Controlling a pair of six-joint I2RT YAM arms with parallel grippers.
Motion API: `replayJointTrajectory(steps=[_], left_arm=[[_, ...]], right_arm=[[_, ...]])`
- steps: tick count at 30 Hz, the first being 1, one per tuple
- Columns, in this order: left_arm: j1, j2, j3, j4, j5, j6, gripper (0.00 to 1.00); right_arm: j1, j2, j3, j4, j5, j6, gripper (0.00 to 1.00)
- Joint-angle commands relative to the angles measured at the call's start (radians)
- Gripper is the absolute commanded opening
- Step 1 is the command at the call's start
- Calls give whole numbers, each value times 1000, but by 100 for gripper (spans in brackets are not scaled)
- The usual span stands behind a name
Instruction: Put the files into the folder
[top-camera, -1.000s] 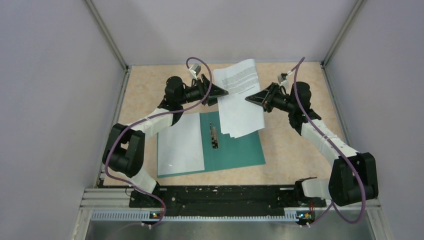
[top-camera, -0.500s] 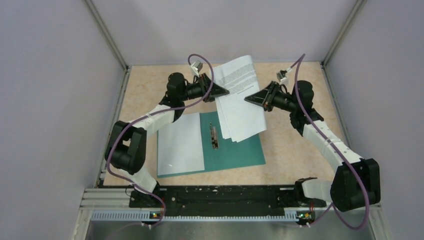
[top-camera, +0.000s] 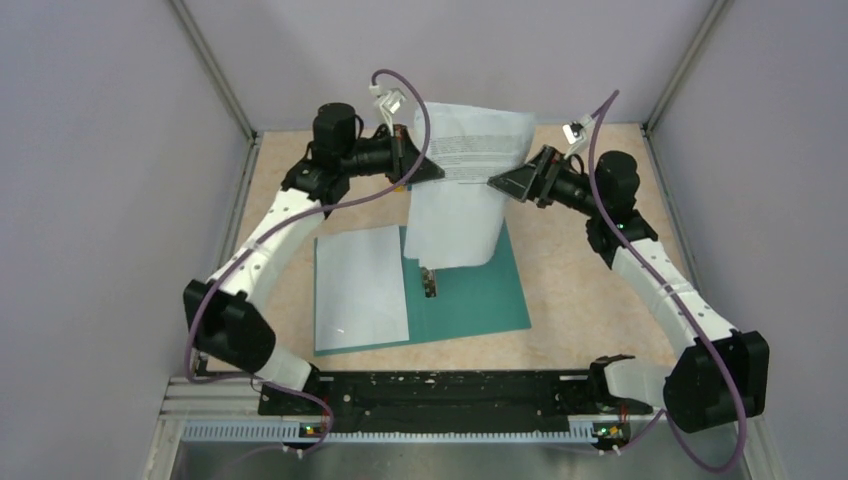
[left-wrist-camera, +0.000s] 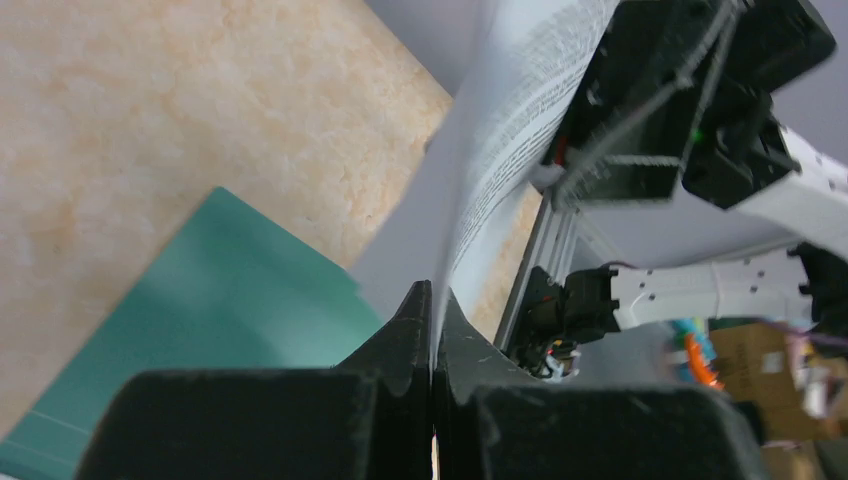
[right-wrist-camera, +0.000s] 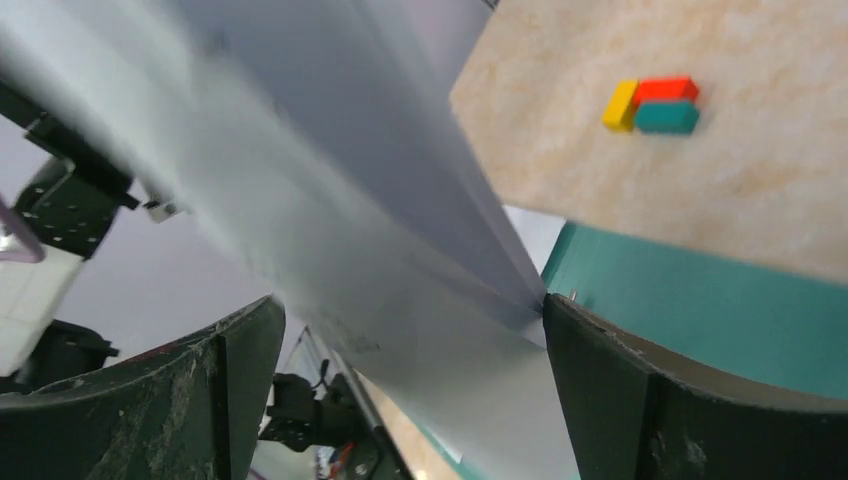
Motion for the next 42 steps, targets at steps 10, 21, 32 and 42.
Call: replayJointTrajectory(steps=[10,21,32,42], left_arm=[[-9,-316,167,-300,147,496,0],[-8,-327,250,-281,234,467,0],[-9,-330,269,-245,319,430,0],[-6,-359,262,-231,330,437,0]], right_arm=[[-38,-59,94,668,-233,-52,99],[-34,-55,96,965,-380,118,99],[18,-13,176,951,-385,97,99],[82,21,213,991,-435,139,92]])
